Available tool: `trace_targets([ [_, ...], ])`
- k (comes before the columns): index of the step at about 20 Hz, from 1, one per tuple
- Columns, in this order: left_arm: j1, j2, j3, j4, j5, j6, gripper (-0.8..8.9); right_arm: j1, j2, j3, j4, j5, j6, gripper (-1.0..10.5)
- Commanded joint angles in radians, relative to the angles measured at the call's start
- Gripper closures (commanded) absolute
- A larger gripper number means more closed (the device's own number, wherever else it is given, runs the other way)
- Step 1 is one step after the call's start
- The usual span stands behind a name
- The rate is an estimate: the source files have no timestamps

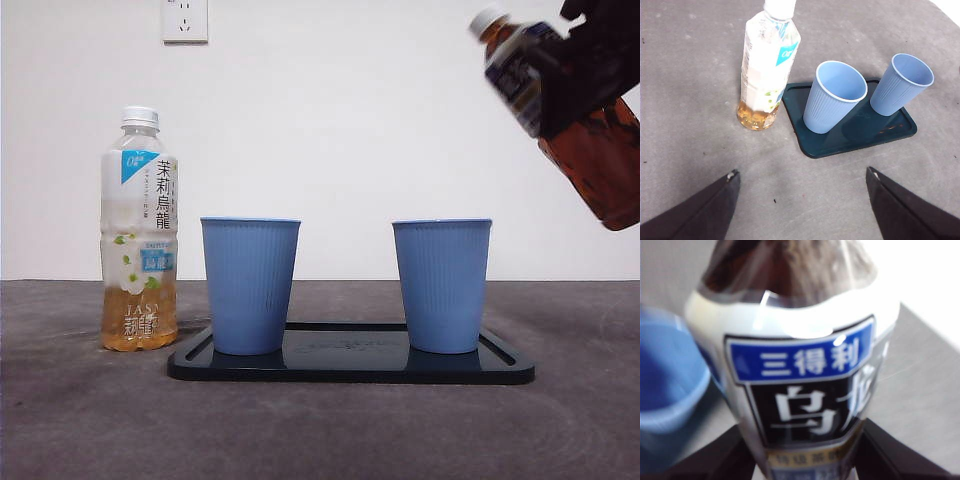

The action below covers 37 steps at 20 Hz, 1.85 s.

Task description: Pour the drink into the cup

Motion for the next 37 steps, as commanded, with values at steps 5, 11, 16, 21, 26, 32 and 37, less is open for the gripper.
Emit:
trace_targets([
  [5, -0.002, 0.0, 0.021, 0.013, 0.001, 0.017, 4.08, -0.046, -0.006, -0.064, 0.267, -0.12, 0.259, 7.6],
  [11, -0.002, 0.0, 0.021, 0.018, 0.001, 0.019, 4.07, -0.09, -0.006, -0.27, 0.571, -0.186, 0.329, 7.6],
  [16, -0.002, 0.0, 0.021, 0.019, 0.001, 0.019, 4.08, -0.143, 0.022, -0.397, 0.753, -0.251, 0.367, 7.6],
  [21, -0.002, 0.0, 0.021, 0.018, 0.001, 0.019, 4.08, -0.161, 0.142, -0.418, 0.898, -0.293, 0.37, 7.6],
  [26, -0.002, 0.0, 0.021, 0.018, 0.001, 0.019, 4.07, -0.161, 0.24, -0.417, 0.982, -0.298, 0.373, 7.6],
  [32, -0.002, 0.0, 0.021, 0.018, 0.001, 0.019, 4.07, -0.161, 0.276, -0.417, 0.99, -0.306, 0.372, 7.2],
  [37, -0.002, 0.0, 0.021, 0.018, 0.001, 0.019, 4.07, -0.161, 0.276, -0.417, 0.937, -0.306, 0.369, 6.5],
])
